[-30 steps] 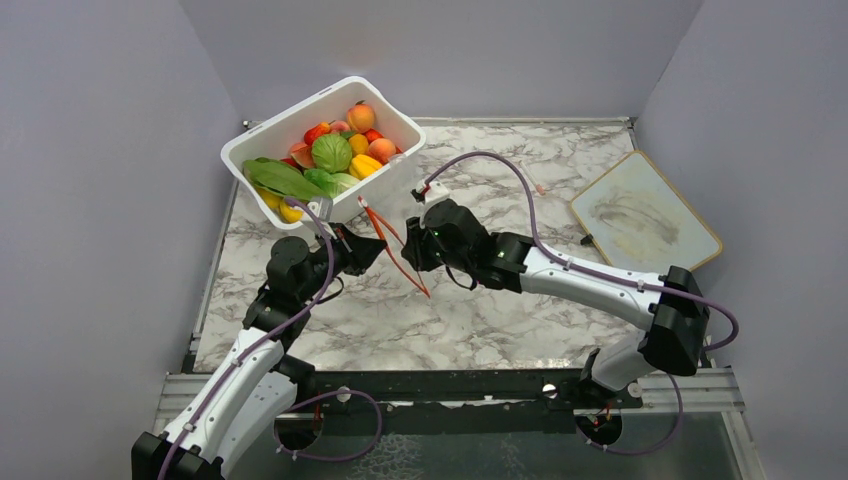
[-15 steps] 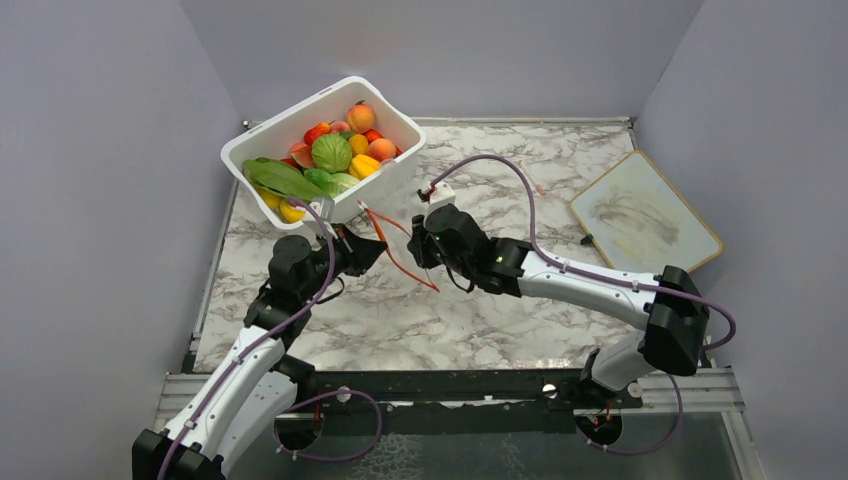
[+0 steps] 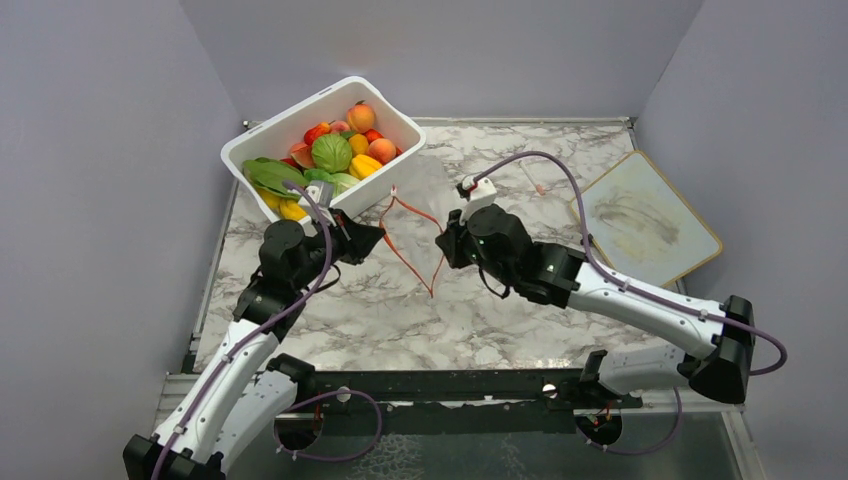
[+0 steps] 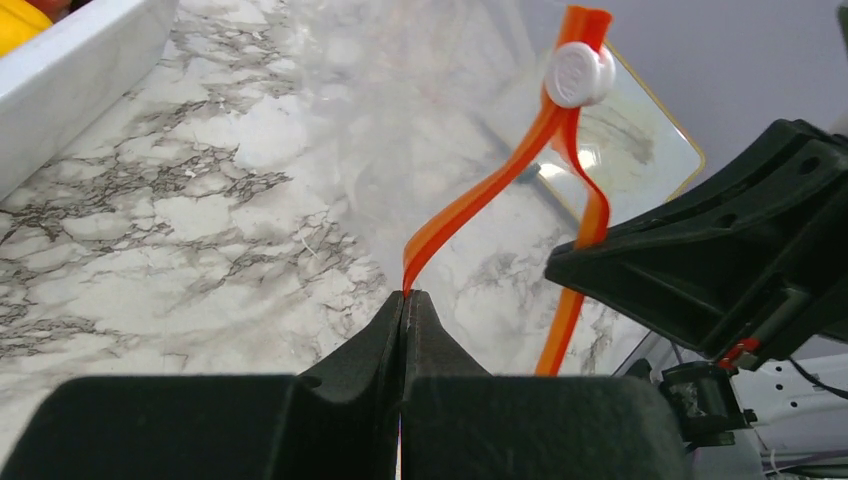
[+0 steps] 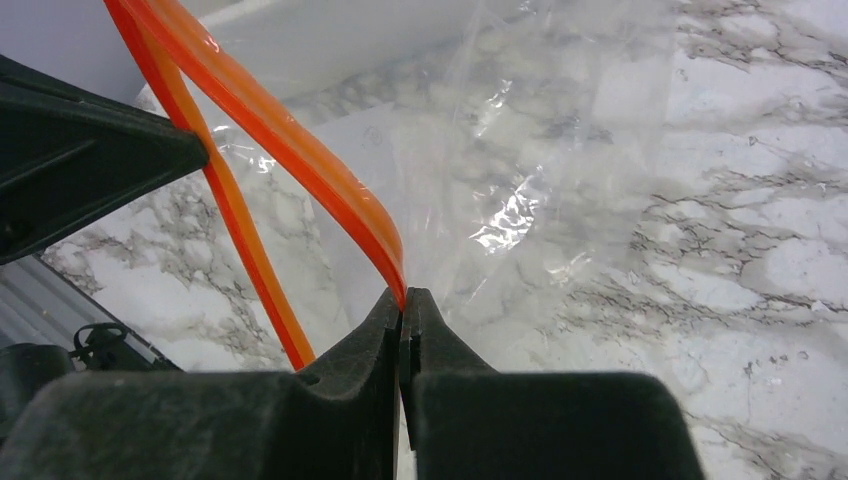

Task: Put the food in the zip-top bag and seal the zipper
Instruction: Open the zipper of the food storage bag.

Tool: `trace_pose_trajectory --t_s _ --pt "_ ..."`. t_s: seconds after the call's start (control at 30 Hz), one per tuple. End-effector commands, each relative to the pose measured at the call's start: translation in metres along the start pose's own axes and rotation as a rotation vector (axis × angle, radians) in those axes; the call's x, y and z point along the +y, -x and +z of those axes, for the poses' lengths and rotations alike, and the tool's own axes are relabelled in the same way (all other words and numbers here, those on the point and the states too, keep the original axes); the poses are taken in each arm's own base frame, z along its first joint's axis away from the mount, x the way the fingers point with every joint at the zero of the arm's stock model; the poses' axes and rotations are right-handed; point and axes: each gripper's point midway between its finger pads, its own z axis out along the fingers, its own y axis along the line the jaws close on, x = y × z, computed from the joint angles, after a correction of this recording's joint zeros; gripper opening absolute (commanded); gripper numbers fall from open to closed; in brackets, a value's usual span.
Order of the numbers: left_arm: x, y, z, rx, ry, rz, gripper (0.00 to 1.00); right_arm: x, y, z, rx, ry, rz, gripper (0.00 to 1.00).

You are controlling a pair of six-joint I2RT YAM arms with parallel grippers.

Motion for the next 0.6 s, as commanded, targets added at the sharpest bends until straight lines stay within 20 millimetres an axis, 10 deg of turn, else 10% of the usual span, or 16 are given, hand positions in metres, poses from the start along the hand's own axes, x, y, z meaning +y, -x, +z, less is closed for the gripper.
trace_pose_trajectory --t_s 0.0,0.47,0.57 --pt "0.006 -0.004 0.001 0.03 0.03 0.021 0.0 -0.016 0.003 -0.025 -0.002 -0.044 0.038 0.01" --pt "-0.006 -0.002 0.008 0.069 -0.023 0.008 0.0 -0.036 0.003 -0.063 -0.021 -0.065 0.103 0.01" --pt "-0.016 0.001 0.007 0.068 -0.087 0.068 0.18 -0.02 -0.002 -0.062 -0.005 0.014 0.154 0.01"
